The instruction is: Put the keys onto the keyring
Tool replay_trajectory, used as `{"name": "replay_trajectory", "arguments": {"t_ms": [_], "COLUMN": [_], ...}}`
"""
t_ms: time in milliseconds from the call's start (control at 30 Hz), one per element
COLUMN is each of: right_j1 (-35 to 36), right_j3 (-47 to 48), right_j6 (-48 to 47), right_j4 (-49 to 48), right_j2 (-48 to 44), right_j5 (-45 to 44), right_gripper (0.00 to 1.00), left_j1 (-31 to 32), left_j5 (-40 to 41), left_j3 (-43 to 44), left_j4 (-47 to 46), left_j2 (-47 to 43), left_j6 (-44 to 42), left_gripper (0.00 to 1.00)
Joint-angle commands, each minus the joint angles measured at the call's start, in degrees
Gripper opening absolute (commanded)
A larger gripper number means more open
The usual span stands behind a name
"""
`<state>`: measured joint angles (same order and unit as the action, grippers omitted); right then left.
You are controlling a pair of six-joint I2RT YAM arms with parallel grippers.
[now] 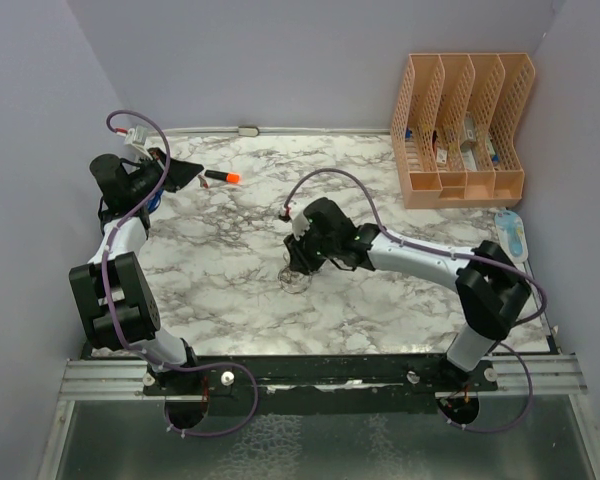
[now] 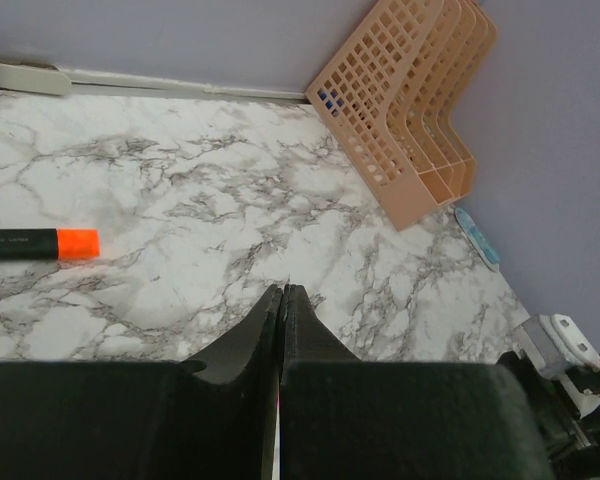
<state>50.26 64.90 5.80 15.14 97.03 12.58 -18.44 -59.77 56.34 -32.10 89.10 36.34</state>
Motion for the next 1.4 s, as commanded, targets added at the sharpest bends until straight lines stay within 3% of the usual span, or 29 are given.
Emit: {"name": "replay_trajectory", "arguments": {"t_ms": [0, 400, 967, 1367], "right_j1": [0.1, 0.1, 0.1, 0.0], "right_j3": [3.6, 9.0, 13.0, 10.2], "right_j6": [0.1, 1.4, 4.1, 5.3], "right_j4": [-2.1, -6.5, -6.6, -6.2], "right_j2": [4.7, 14.2, 19.4, 18.0], "right_j5": [-3.7, -9.5, -11.7, -14.4], "right_gripper": [0.28, 0.26, 0.24, 0.24], "left_j1": [-0.5, -0.5, -0.5, -0.5], "left_j5": [-0.9, -1.0, -1.3, -1.5], "left_j3": [-0.8, -1.4, -1.5, -1.7], "left_j4": [-2.2, -2.2, -3.0, -3.6], "left_j2": [-0.2, -0.2, -0.5, -0.5], "left_j6": [0.1, -0.1, 0.5, 0.8], "left_gripper": [0.0, 0.0, 0.0, 0.0]}}
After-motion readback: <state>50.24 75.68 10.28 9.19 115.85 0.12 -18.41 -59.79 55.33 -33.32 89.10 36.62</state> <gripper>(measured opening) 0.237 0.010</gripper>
